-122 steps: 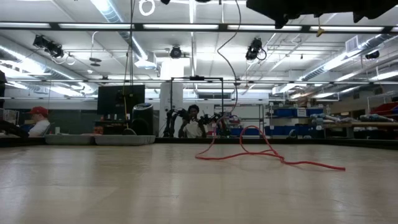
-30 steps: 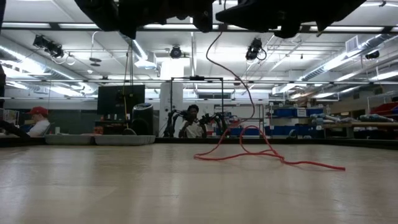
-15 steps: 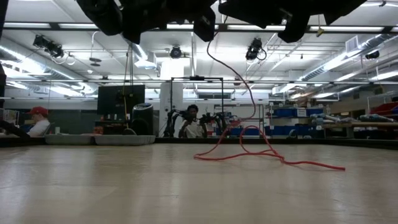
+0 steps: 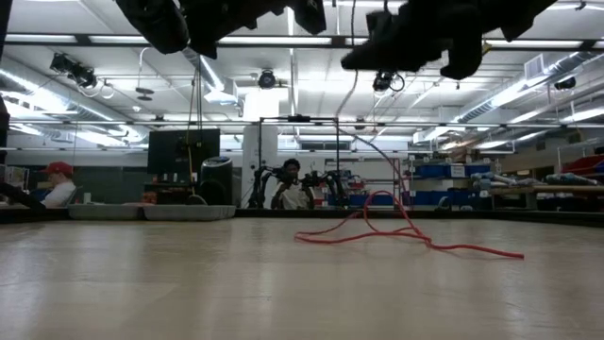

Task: Coil cords
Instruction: Coil the red wire onto the spool

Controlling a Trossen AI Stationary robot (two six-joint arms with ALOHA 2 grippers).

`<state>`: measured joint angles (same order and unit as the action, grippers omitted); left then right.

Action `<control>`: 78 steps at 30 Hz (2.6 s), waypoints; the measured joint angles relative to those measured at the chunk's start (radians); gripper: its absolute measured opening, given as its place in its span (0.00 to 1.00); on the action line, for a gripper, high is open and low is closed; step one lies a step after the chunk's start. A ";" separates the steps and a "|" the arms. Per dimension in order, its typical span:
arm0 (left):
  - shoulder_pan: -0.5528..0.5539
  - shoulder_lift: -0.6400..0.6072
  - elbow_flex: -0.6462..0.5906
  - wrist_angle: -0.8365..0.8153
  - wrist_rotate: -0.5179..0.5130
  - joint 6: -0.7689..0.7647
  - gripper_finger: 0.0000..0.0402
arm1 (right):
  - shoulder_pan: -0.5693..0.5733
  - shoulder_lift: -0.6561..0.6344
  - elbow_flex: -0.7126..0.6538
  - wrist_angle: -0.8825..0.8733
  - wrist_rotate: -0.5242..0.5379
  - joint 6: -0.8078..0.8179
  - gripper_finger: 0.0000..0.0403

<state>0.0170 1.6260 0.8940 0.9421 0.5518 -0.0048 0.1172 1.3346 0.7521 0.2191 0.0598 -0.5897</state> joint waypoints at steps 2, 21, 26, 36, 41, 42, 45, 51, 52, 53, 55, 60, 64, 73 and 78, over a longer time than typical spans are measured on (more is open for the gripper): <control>0.000 0.000 0.000 -0.003 0.000 0.000 0.00 | -0.017 -0.002 0.000 -0.057 0.000 0.078 0.04; 0.000 0.000 0.000 -0.175 -0.116 0.084 0.00 | 0.115 -0.345 0.000 -0.676 0.164 0.726 0.19; 0.000 0.000 -0.001 -0.294 -0.278 0.095 0.00 | 0.125 -0.484 0.000 -0.499 0.187 0.637 0.20; -0.019 0.000 0.000 -0.339 -0.510 0.132 0.00 | 0.072 -0.462 0.000 -0.292 0.182 0.476 0.20; -0.019 0.000 0.000 -0.375 -0.562 0.129 0.00 | 0.024 -0.396 0.000 -0.235 0.182 0.481 0.20; -0.019 0.000 0.000 -0.381 -0.571 0.127 0.00 | 0.016 -0.383 0.000 -0.229 0.179 0.481 0.20; -0.019 0.000 0.000 -0.405 -0.593 0.125 0.00 | -0.010 -0.346 0.000 -0.197 0.143 0.481 0.20; -0.020 0.000 0.000 -0.422 -0.582 0.124 0.00 | -0.066 -0.301 0.000 -0.160 0.104 0.468 0.21; -0.022 0.000 0.000 -0.423 -0.576 0.124 0.00 | -0.076 -0.295 0.000 -0.152 0.087 0.468 0.22; -0.024 0.000 0.000 -0.423 -0.568 0.124 0.00 | -0.086 -0.290 0.000 -0.140 0.068 0.469 0.22; -0.028 0.000 0.000 -0.422 -0.566 0.128 0.00 | -0.102 -0.279 0.000 -0.135 0.035 0.471 0.23; -0.028 0.000 0.017 -0.437 -0.566 0.129 0.00 | -0.123 -0.241 0.000 -0.088 -0.045 0.498 0.24; -0.029 0.000 0.047 -0.485 -0.566 0.130 0.00 | -0.123 -0.221 0.000 -0.073 -0.060 0.496 0.23; -0.042 0.000 0.054 -0.470 -0.567 0.138 0.00 | -0.123 -0.208 0.001 -0.077 -0.064 0.482 0.23; -0.052 0.000 0.054 -0.453 -0.567 0.167 0.00 | -0.122 -0.208 0.001 -0.077 -0.064 0.482 0.21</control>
<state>-0.0353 1.6260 0.9482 0.4887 -0.0154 0.1624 -0.0048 1.1271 0.7528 0.1425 -0.0044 -0.1074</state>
